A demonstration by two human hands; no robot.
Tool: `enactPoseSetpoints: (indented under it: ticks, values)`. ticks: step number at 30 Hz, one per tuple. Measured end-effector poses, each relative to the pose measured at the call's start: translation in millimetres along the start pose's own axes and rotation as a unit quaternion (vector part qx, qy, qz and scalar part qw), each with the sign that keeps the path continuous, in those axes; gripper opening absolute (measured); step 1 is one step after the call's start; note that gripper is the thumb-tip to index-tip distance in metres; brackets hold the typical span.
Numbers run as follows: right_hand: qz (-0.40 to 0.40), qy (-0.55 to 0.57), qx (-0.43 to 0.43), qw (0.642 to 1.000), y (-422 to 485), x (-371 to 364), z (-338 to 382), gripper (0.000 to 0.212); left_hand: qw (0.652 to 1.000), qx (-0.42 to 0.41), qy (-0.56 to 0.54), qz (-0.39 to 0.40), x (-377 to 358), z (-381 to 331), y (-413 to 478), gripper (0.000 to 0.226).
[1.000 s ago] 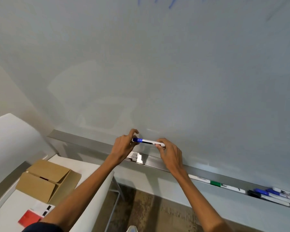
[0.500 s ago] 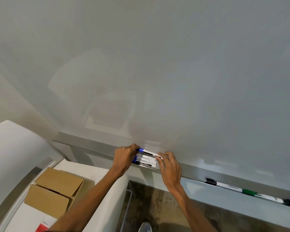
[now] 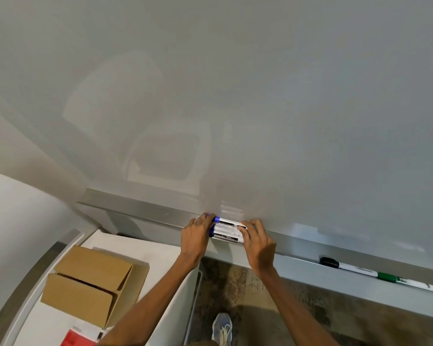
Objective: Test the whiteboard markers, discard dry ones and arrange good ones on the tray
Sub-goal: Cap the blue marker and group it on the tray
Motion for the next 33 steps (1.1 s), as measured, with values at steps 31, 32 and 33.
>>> enactPoseSetpoints:
  ticks: [31,32,33]
  values:
    - [0.118,-0.015,-0.115,0.986,-44,86,-96,0.010,0.986,-0.155,0.051,0.026,-41,-97,-18,0.031]
    - [0.119,-0.012,-0.115,0.986,-43,85,-97,0.009,0.985,-0.158,0.068,0.031,-42,-98,-19,0.032]
    - [0.121,-0.008,-0.111,0.986,-42,84,-97,0.009,0.983,-0.160,0.081,0.035,-42,-98,-20,0.034]
Point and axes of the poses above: each hand's wrist, its own y-axis towards the middle knuckle, its own x-axis out of the back of the hand, z = x × y, the point moved 4 cm from there along y, towards the middle knuckle, and after that the axes turned 7 degrees about y, right-handed, at the moved point
